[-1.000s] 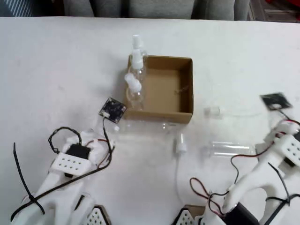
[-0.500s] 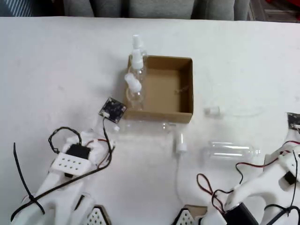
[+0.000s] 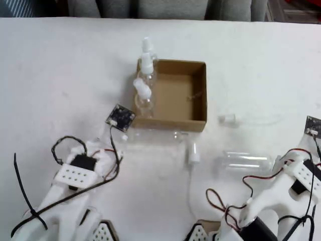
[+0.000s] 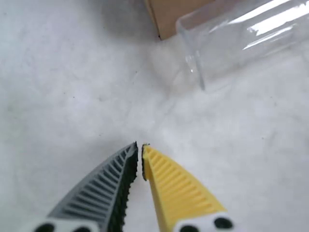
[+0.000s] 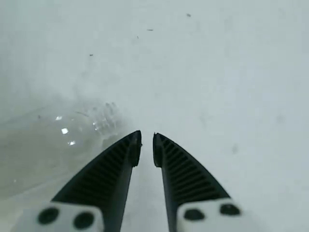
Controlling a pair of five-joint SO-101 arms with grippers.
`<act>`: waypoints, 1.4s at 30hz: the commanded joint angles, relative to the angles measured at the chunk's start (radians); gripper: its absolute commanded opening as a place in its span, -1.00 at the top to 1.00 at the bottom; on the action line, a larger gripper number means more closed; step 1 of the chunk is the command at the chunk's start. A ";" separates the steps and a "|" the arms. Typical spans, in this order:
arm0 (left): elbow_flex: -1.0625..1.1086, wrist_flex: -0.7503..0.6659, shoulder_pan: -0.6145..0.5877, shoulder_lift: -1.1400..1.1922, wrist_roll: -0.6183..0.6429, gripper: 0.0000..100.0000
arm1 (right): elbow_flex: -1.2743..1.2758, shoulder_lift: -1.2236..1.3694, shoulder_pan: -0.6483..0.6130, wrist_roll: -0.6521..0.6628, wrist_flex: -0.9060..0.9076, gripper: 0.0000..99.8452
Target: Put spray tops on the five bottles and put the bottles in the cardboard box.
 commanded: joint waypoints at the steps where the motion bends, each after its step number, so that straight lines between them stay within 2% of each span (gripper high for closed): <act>1: -0.032 -0.020 -0.008 0.007 -0.009 0.95 | -0.012 0.065 -0.013 -0.014 -0.068 0.96; 5: -0.032 -0.020 -0.008 0.007 -0.009 0.95 | -0.086 0.188 -0.015 -0.023 -0.081 0.96; 9: -0.032 -0.020 -0.008 0.007 -0.009 0.95 | -0.164 0.289 -0.018 -0.086 -0.081 0.96; 12: -0.032 -0.020 -0.008 0.007 -0.009 0.95 | -0.224 0.341 -0.048 -0.094 -0.081 0.96; 20: -0.032 -0.020 -0.008 0.007 -0.009 0.95 | -0.354 0.409 -0.186 -0.221 -0.058 0.95; 27: -0.034 -0.020 -0.008 0.007 -0.009 0.95 | -0.485 0.444 -0.348 -0.290 0.070 0.95; 34: -0.034 -0.020 -0.008 0.007 -0.009 0.95 | -0.591 0.533 -0.473 -0.282 0.134 0.95; 38: -0.034 -0.020 -0.008 0.007 -0.009 0.95 | -0.661 0.550 -0.498 -0.282 0.214 0.95; 42: -0.034 -0.021 -0.008 0.007 -0.009 0.95 | -0.772 0.513 -0.486 -0.282 0.390 0.95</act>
